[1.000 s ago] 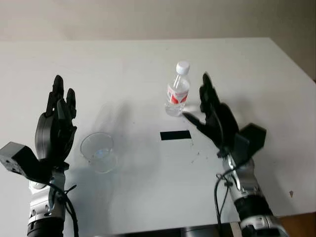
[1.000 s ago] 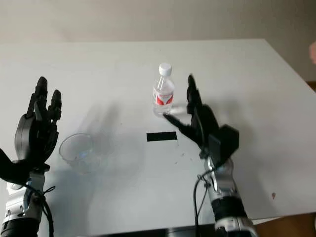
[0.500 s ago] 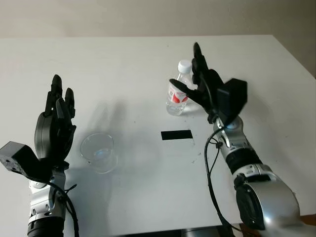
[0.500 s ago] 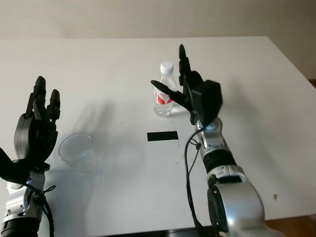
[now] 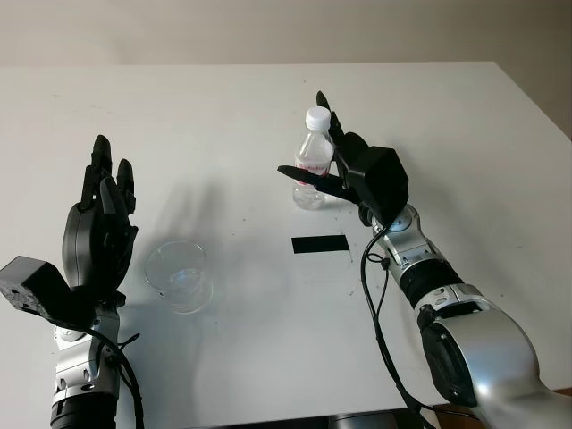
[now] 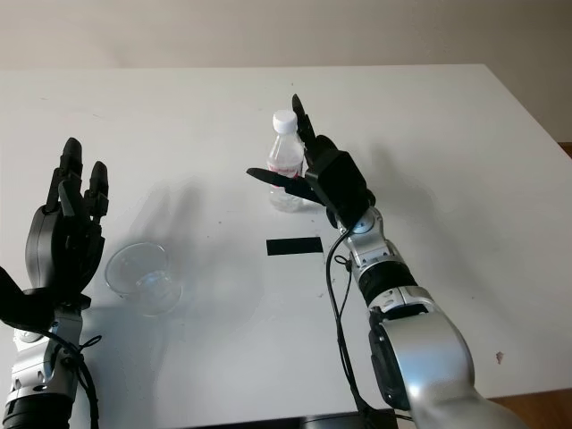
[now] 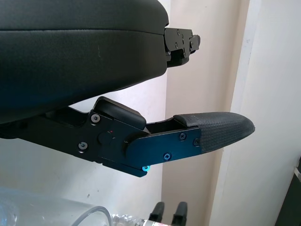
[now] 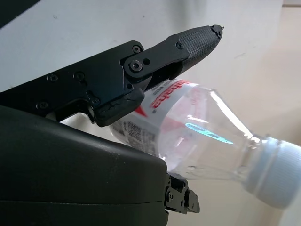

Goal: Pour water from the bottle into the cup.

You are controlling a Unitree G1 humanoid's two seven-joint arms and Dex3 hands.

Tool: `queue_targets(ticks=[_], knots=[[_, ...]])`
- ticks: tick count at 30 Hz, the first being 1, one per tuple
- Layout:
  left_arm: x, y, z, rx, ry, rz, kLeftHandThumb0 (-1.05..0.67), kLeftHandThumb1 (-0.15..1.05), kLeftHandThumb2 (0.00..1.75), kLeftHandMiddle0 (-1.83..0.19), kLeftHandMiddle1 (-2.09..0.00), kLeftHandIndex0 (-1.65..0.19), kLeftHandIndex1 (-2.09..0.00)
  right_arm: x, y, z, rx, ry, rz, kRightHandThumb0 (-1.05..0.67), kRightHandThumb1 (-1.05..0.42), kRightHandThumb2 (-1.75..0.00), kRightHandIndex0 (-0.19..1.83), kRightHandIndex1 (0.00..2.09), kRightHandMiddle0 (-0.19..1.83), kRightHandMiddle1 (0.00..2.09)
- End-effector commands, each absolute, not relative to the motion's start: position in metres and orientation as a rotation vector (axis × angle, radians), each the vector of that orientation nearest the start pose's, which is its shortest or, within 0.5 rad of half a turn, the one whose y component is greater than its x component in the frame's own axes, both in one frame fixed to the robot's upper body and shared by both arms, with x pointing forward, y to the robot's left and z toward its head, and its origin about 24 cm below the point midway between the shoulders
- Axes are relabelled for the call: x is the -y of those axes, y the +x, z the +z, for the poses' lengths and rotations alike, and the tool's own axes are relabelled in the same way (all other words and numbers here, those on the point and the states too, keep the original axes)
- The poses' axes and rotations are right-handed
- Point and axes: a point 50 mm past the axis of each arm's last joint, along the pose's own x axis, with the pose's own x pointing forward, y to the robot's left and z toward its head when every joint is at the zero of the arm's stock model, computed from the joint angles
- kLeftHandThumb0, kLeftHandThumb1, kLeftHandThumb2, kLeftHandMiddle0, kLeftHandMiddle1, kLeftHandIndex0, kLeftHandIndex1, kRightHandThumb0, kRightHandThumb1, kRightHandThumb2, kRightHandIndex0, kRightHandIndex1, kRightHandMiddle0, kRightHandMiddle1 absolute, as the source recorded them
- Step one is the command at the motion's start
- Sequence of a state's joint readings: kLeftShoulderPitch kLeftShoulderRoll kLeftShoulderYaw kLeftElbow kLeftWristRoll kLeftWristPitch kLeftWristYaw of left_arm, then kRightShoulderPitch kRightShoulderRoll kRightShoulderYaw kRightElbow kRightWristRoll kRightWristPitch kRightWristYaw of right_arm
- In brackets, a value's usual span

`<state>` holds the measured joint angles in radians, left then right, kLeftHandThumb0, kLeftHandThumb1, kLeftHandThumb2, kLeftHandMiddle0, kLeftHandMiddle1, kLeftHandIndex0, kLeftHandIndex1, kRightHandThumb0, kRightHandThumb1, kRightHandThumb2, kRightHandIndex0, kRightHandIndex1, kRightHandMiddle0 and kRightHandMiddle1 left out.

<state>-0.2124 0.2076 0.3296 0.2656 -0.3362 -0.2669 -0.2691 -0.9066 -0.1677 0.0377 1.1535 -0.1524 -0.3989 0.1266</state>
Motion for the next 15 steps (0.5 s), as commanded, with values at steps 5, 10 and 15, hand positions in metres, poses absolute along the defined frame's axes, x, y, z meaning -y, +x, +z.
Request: queue_targets(ticks=[5,10,15], knots=[[-0.254,0.276,0.082,0.319,-0.11,0.073,-0.86,1.05,0.63,0.04,0.0,0.06,0.0,0.125,0.394,0.1,0.077,-0.368,0.31,-0.89,-0.93,-0.06,-0.19,0.0,-0.19,0.0],[-0.254,0.276,0.082,0.319,-0.111,0.072,-0.85,1.05,0.63,0.04,0.0,0.05,0.0,0.127,0.394,0.092,0.004,-0.157,0.3,-0.72,-0.9,-0.04,-0.19,0.0,-0.19,0.0],[-0.253,0.276,0.082,0.317,-0.108,0.07,-0.85,1.05,0.63,0.03,0.0,0.04,0.0,0.125,0.394,0.089,-0.016,-0.107,0.252,-0.58,-0.91,-0.06,0.06,0.13,0.08,0.15]])
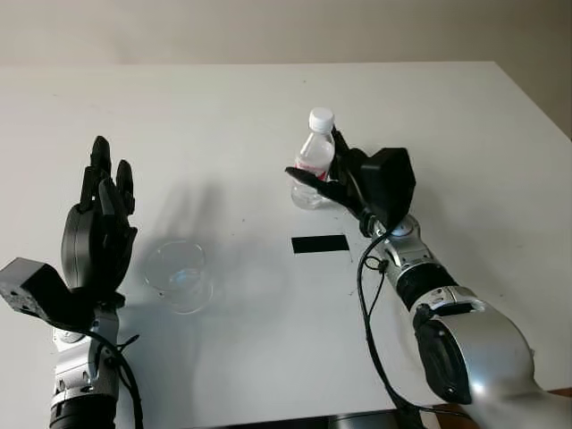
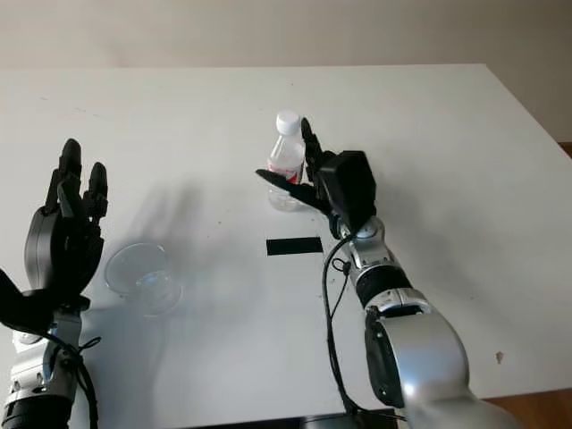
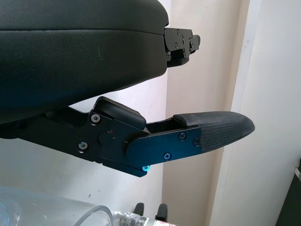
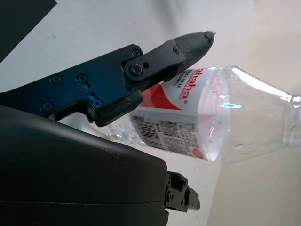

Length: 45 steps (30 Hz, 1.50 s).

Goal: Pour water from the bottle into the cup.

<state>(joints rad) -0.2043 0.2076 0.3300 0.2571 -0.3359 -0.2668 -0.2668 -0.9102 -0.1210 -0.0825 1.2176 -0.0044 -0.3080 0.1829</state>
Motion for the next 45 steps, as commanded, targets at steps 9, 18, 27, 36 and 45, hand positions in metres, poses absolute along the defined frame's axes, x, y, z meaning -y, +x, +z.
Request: queue_targets(ticks=[9,18,27,36,45], knots=[[-0.25,0.277,0.081,0.319,-0.118,0.073,-0.85,1.05,0.64,0.06,0.0,0.07,0.0,0.121,0.394,0.089,-0.011,-0.088,0.231,-0.39,-0.92,-0.06,0.16,1.91,0.03,2.07],[-0.249,0.278,0.079,0.318,-0.114,0.071,-0.87,1.05,0.61,0.09,0.0,0.08,0.0,0.12,0.393,0.092,0.029,-0.136,0.298,-0.34,-0.92,-0.05,0.11,2.07,0.16,2.09],[-0.249,0.278,0.078,0.317,-0.114,0.074,-0.88,1.05,0.61,0.09,0.0,0.09,0.0,0.114,0.394,0.096,0.045,-0.179,0.297,-0.27,-1.04,-0.13,0.94,2.09,0.63,2.09],[-0.25,0.277,0.078,0.315,-0.117,0.069,-0.87,1.05,0.61,0.09,0.0,0.09,0.0,0.111,0.393,0.1,0.099,-0.22,0.282,-0.17,-1.05,-0.25,1.55,2.09,1.54,2.09],[-0.251,0.278,0.079,0.317,-0.114,0.071,-0.88,1.05,0.59,0.07,0.0,0.07,0.0,0.108,0.395,0.117,0.21,-0.327,0.274,-0.14,-1.05,-0.26,1.44,2.09,1.44,2.09]])
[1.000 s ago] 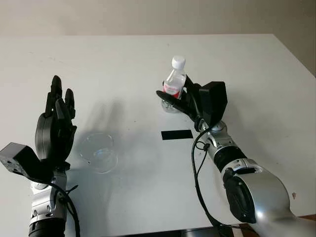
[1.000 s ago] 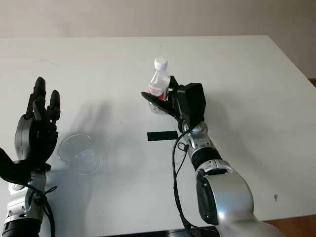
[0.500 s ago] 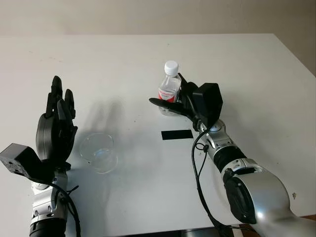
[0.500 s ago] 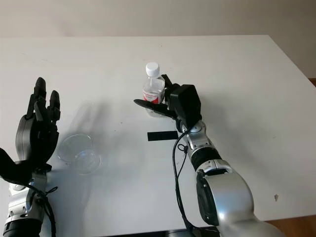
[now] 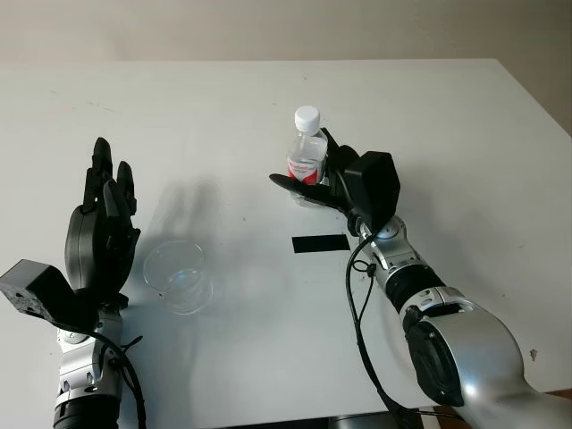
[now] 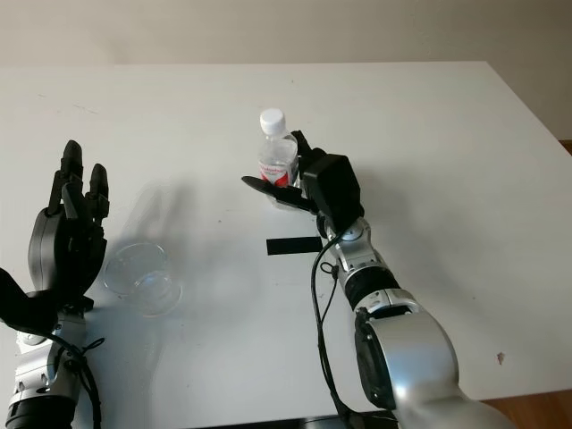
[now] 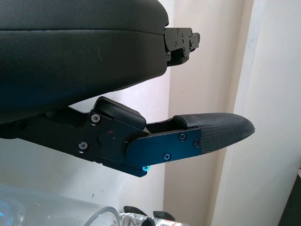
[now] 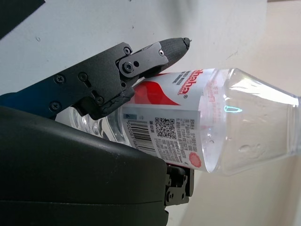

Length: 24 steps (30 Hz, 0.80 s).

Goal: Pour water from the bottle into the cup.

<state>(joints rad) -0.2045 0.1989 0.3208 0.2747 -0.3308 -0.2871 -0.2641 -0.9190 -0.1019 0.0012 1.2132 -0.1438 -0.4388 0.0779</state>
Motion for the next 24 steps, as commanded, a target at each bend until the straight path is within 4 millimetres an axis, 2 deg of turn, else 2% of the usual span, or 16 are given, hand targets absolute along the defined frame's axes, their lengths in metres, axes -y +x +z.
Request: queue_targets(ticks=[1,10,18,24], knots=[[-0.251,0.279,0.079,0.317,-0.115,0.073,-0.88,1.05,0.59,0.07,0.0,0.07,0.0,0.107,0.395,0.12,0.229,-0.345,0.273,-0.12,-1.05,-0.24,1.4,2.09,1.38,2.09],[-0.251,0.279,0.082,0.325,-0.109,0.071,-0.87,1.05,0.62,0.07,0.0,0.07,0.0,0.091,0.393,0.147,0.452,-0.589,0.296,-0.05,-1.05,-0.22,1.06,2.09,0.94,2.09],[-0.25,0.28,0.082,0.323,-0.115,0.079,-0.87,1.05,0.64,0.07,0.0,0.08,0.0,0.073,0.388,0.157,0.6,-0.804,0.335,-0.05,-1.04,-0.21,1.15,2.09,0.84,2.09],[-0.25,0.279,0.081,0.326,-0.109,0.078,-0.88,1.05,0.63,0.08,0.0,0.09,0.0,0.061,0.386,0.162,0.7,-0.957,0.322,-0.04,-0.99,-0.24,1.11,2.09,0.68,2.09]])
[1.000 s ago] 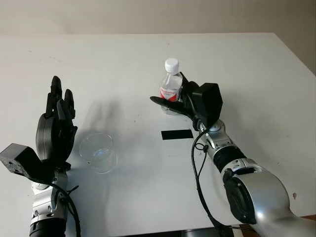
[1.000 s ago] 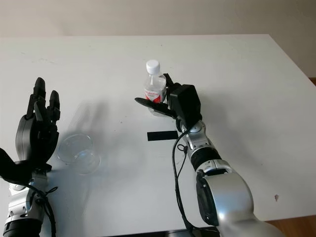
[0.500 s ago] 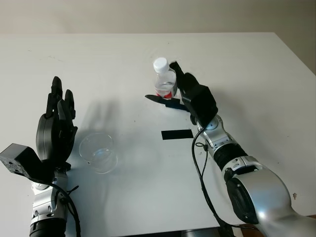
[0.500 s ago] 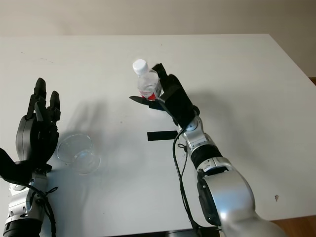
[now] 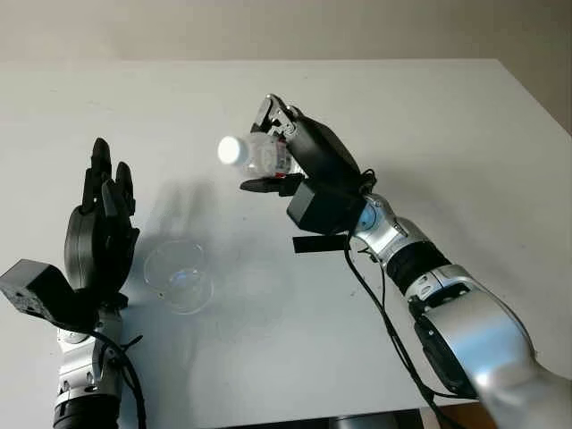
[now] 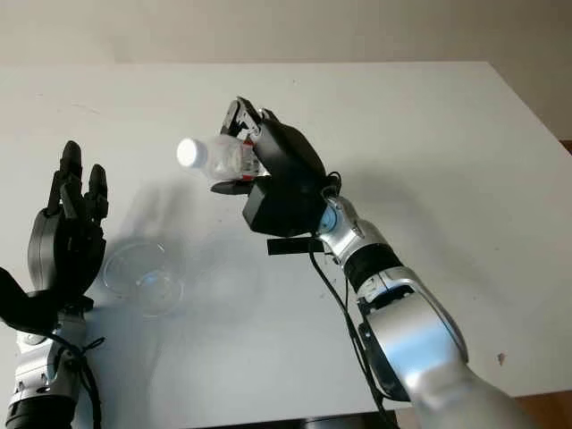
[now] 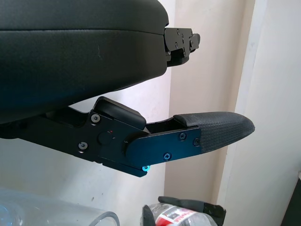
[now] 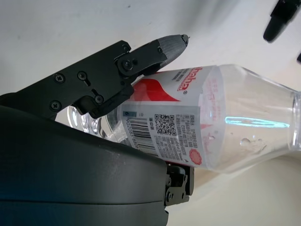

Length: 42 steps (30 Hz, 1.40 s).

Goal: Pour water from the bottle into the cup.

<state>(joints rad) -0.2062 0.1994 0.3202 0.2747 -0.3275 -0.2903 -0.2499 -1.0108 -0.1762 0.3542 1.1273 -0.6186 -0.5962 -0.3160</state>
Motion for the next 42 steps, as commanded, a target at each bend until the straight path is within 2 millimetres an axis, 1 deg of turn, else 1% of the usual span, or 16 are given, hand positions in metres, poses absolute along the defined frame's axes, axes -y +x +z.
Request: queue_targets(ticks=[1,4,9,15,17,18,20,24,28,34,38,40,42], knots=[[-0.249,0.279,0.081,0.325,-0.11,0.079,-0.88,1.05,0.63,0.08,0.0,0.09,0.0,0.06,0.386,0.162,0.709,-0.986,0.319,-0.04,-0.99,-0.24,1.1,2.09,0.67,2.09],[-0.249,0.28,0.08,0.324,-0.111,0.078,-0.89,1.05,0.61,0.08,0.0,0.09,0.0,0.053,0.387,0.165,0.739,-1.058,0.312,-0.04,-0.99,-0.27,1.08,2.09,0.67,2.09],[-0.246,0.28,0.079,0.319,-0.11,0.081,-0.89,1.05,0.62,0.08,0.0,0.08,0.0,0.045,0.386,0.166,0.758,-1.103,0.308,-0.05,-0.96,-0.3,1.05,2.09,0.66,2.09],[-0.245,0.282,0.077,0.324,-0.12,0.076,-0.87,1.05,0.6,0.07,0.0,0.07,0.0,0.043,0.384,0.168,0.802,-1.105,0.304,-0.07,-0.95,-0.32,1.03,2.09,0.65,2.09],[-0.244,0.282,0.078,0.326,-0.123,0.078,-0.87,1.05,0.6,0.06,0.0,0.06,0.0,0.043,0.382,0.169,0.834,-1.095,0.3,-0.07,-0.92,-0.4,1.03,2.09,0.68,2.09],[-0.244,0.282,0.078,0.326,-0.125,0.079,-0.86,1.05,0.62,0.07,0.0,0.08,0.0,0.043,0.381,0.169,0.852,-1.091,0.297,-0.06,-0.85,-0.55,1.03,2.09,0.71,2.09],[-0.243,0.281,0.078,0.324,-0.128,0.08,-0.85,1.05,0.62,0.08,0.0,0.08,0.0,0.043,0.38,0.17,0.878,-1.085,0.289,-0.07,-0.79,-0.69,1.03,2.09,0.72,2.09],[-0.244,0.282,0.078,0.327,-0.128,0.084,-0.85,1.05,0.63,0.08,0.0,0.09,0.0,0.042,0.378,0.17,0.913,-1.063,0.282,-0.09,-0.73,-0.78,1.05,2.09,0.75,2.09],[-0.244,0.282,0.079,0.326,-0.124,0.084,-0.85,1.05,0.63,0.07,0.0,0.09,0.0,0.041,0.373,0.171,0.988,-1.049,0.256,-0.1,-0.66,-0.89,1.1,2.09,0.8,2.09],[-0.244,0.282,0.078,0.325,-0.122,0.082,-0.85,1.05,0.61,0.07,0.0,0.08,0.0,0.037,0.367,0.173,1.095,-1.055,0.235,-0.16,-0.64,-0.9,1.17,2.09,0.86,2.09],[-0.244,0.283,0.078,0.325,-0.125,0.075,-0.84,1.05,0.62,0.07,0.0,0.07,0.0,0.03,0.362,0.177,1.153,-1.03,0.263,-0.15,-0.68,-0.87,1.2,2.09,0.87,2.09],[-0.244,0.283,0.078,0.325,-0.124,0.074,-0.84,1.05,0.62,0.07,0.0,0.08,0.0,0.026,0.361,0.179,1.175,-1.039,0.269,-0.15,-0.69,-0.89,1.21,2.09,0.89,2.09],[-0.243,0.284,0.077,0.326,-0.131,0.075,-0.84,1.05,0.62,0.07,0.0,0.08,0.0,0.023,0.36,0.18,1.184,-1.061,0.275,-0.16,-0.69,-0.87,1.18,2.09,0.89,2.09]])
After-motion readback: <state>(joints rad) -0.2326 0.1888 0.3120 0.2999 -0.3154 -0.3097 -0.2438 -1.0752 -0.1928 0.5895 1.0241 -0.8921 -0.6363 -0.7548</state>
